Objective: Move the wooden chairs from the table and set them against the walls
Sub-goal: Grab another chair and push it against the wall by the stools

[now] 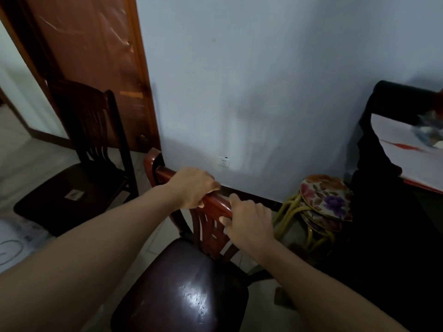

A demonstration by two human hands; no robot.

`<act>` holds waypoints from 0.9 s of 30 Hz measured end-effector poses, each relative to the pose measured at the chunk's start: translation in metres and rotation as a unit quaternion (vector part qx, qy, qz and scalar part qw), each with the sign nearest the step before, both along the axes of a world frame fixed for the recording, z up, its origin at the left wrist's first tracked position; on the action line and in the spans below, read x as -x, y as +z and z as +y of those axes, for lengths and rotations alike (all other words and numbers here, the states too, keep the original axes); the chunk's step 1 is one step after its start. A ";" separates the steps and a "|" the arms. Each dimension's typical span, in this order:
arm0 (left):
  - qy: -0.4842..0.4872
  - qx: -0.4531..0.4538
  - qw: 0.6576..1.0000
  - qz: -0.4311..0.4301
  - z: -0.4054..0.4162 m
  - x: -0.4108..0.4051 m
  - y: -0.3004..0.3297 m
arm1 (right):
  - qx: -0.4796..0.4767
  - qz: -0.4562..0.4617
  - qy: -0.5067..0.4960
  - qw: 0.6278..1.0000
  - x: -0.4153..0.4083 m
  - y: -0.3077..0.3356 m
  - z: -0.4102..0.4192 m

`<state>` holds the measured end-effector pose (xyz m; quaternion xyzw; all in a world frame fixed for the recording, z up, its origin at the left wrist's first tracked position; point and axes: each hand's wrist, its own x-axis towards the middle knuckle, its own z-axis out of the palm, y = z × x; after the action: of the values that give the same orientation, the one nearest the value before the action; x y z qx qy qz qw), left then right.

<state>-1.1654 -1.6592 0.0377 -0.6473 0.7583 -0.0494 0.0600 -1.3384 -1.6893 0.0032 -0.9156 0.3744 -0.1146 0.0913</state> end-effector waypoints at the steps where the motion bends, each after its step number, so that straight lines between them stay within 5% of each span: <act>1: 0.007 0.000 1.000 -0.011 -0.011 0.000 0.004 | 0.009 0.003 0.006 1.000 -0.001 0.004 -0.013; 13: 0.071 0.015 0.996 -0.054 -0.173 0.004 0.029 | 0.058 0.021 0.078 0.995 0.000 0.029 -0.203; 27: -0.004 0.025 0.999 -0.041 -0.380 -0.036 0.018 | 0.073 0.078 -0.003 0.994 -0.037 0.026 -0.398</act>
<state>-1.1289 -2.0393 0.0553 -0.6430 0.7562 -0.0950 0.0747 -1.3015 -2.0873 0.0293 -0.9247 0.3741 -0.0697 -0.0055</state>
